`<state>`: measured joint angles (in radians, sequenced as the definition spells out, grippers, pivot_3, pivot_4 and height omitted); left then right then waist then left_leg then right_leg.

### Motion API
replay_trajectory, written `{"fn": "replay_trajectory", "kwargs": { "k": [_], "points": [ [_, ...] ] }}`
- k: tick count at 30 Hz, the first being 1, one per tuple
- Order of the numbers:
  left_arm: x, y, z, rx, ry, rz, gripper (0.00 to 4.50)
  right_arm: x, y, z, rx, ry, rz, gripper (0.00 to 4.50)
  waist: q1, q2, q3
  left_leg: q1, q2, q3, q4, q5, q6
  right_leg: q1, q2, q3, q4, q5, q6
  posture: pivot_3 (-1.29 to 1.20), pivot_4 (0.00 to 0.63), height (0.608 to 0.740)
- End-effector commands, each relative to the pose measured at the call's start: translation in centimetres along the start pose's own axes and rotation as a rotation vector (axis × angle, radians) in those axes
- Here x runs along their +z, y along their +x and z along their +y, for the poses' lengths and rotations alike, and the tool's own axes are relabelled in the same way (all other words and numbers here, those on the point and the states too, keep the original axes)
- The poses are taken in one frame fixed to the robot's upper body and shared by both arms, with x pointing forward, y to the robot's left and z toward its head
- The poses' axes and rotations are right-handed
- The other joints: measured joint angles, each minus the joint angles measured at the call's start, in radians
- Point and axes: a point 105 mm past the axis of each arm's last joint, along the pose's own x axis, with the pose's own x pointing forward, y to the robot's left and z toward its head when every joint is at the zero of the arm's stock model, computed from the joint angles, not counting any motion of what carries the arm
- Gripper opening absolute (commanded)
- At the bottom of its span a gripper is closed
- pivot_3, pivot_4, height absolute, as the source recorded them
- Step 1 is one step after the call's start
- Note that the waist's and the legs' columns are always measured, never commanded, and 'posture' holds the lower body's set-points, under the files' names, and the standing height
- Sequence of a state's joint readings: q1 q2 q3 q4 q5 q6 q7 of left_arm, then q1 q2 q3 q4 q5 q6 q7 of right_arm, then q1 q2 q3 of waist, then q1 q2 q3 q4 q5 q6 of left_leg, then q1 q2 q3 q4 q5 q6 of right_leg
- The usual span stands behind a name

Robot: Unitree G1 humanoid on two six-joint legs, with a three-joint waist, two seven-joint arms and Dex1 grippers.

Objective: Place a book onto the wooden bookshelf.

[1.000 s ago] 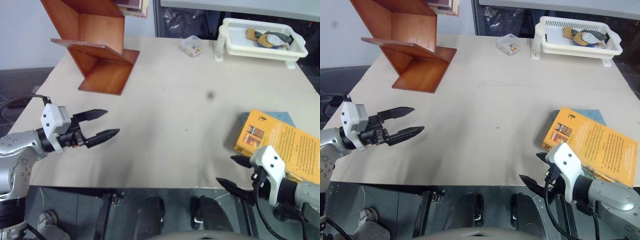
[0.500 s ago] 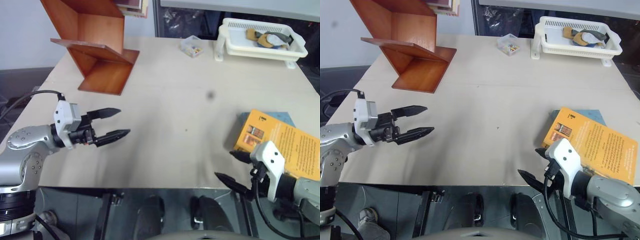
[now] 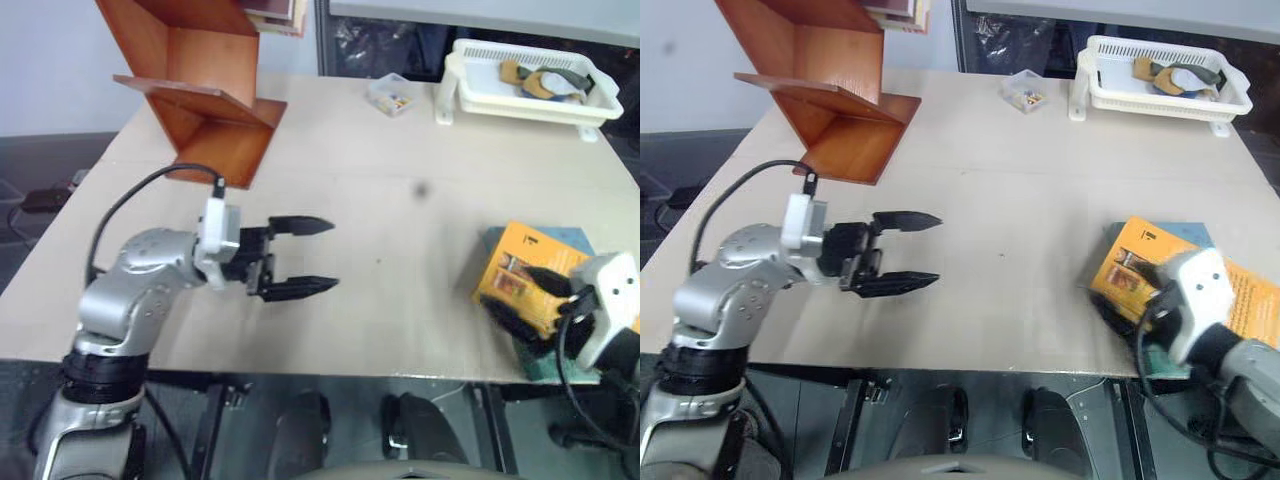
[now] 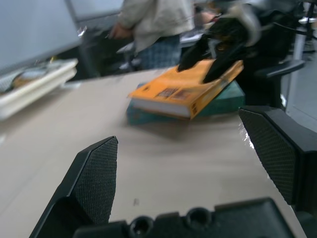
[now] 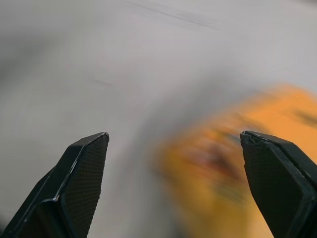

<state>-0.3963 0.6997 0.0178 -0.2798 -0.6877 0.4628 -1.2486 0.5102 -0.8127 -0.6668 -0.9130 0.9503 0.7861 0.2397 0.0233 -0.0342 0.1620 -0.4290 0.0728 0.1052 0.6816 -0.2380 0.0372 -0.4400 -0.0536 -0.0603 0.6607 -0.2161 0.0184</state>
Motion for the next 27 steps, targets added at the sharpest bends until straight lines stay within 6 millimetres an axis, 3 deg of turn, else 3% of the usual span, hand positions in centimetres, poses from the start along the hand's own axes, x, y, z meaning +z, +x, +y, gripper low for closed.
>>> {"fn": "replay_trajectory", "kwargs": {
  "k": [1, 2, 8, 10, 15, 21, 27],
  "points": [
    [0.2, 0.5, 0.0, -0.047, 0.039, -0.003, 4.50, 0.5, -2.1, -1.9, -0.082, -0.028, -0.011, 3.78, -0.002, 0.000, 0.000, 0.000, 0.001, 0.000, 0.000, 0.000, 0.000, 0.000, 0.001, 0.000, 0.000, 0.000, 0.000, 0.00, 0.150, 0.740],
    [0.2, 0.7, 0.1, -0.062, 0.042, -0.004, 4.50, 0.4, -2.7, -2.4, -0.104, -0.028, -0.005, 3.54, -0.003, 0.000, 0.000, 0.000, 0.001, -0.001, 0.000, 0.000, 0.000, 0.000, 0.001, 0.000, 0.000, 0.000, 0.000, 0.00, 0.150, 0.740],
    [0.8, 1.3, 0.2, -0.126, 0.052, -0.032, 4.50, -0.5, -5.2, -5.8, -0.307, -0.046, 0.057, 0.59, -0.009, 0.002, -0.001, 0.007, 0.001, -0.001, 0.000, 0.000, 0.000, 0.006, 0.000, 0.000, 0.000, -0.003, -0.004, 0.00, 0.150, 0.740],
    [0.9, 1.4, 0.0, -0.150, 0.056, -0.029, 4.50, -1.1, -5.9, -7.1, -0.388, -0.049, 0.097, 0.06, -0.009, 0.002, -0.001, 0.008, 0.001, -0.001, 0.000, -0.001, 0.001, 0.007, 0.000, 0.000, -0.001, -0.003, -0.004, 0.00, 0.150, 0.740],
    [1.0, 1.4, -0.3, -0.180, 0.060, -0.022, 4.50, -2.7, -7.5, -10.1, -0.538, -0.073, 0.225, 0.06, -0.009, 0.003, -0.002, 0.008, 0.001, -0.001, 0.000, -0.001, 0.001, 0.007, 0.000, 0.000, -0.001, -0.003, -0.004, 0.00, 0.150, 0.740],
    [0.8, 1.5, -0.8, -0.166, 0.046, -0.018, 4.50, -4.7, -6.9, -13.7, -0.595, -0.036, 0.323, 0.06, -0.010, 0.004, -0.002, 0.009, 0.000, 0.001, 0.000, -0.001, 0.001, 0.008, -0.001, 0.002, -0.001, -0.003, -0.004, 0.00, 0.150, 0.740],
    [0.5, 0.9, -1.1, -0.129, 0.033, -0.005, 4.50, -7.4, -6.4, -14.0, -0.489, 0.017, 0.450, 0.06, -0.008, 0.006, -0.003, 0.009, 0.000, 0.000, -0.002, -0.001, 0.002, 0.008, 0.000, 0.002, -0.002, -0.003, -0.004, 0.00, 0.150, 0.740]
  ]
}}
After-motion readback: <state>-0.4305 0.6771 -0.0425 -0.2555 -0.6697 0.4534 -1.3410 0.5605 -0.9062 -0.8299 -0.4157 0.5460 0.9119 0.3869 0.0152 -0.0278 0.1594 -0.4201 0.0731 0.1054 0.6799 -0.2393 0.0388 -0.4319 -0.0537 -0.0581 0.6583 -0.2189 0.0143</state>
